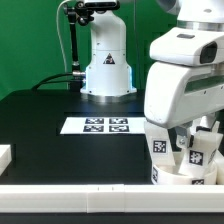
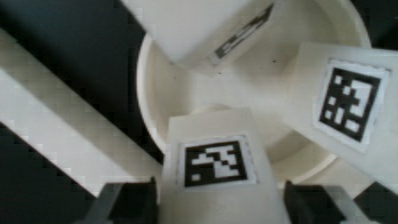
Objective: Assemble stool
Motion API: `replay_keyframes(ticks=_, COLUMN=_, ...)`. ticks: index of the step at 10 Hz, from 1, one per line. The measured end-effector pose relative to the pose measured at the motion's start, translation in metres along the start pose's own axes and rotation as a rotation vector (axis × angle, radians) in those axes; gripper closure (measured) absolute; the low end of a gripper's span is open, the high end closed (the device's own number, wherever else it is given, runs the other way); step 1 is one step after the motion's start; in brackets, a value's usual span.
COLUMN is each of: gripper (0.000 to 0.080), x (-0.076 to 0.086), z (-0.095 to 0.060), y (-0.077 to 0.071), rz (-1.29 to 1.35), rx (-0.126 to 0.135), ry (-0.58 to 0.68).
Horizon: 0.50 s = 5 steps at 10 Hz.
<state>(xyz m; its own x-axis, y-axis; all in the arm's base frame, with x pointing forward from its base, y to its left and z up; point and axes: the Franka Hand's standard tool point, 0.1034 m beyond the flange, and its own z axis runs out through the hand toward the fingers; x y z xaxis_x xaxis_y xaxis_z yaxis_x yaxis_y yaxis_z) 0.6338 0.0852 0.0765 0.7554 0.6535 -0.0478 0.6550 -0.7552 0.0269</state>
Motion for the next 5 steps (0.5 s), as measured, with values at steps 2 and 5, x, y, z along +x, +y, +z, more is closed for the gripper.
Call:
replay_keyframes(ticks=2, gripper=0.0458, x=0.0000, z=0.0000, y=0.0000, rz=0.171, rx=0.001, ry=0.001)
replay_keyframes(ticks=5, gripper=0.0458, x=0.0000, z=0.0008, y=0.0033, rz=0.479, rx=-0.002, ry=0.020)
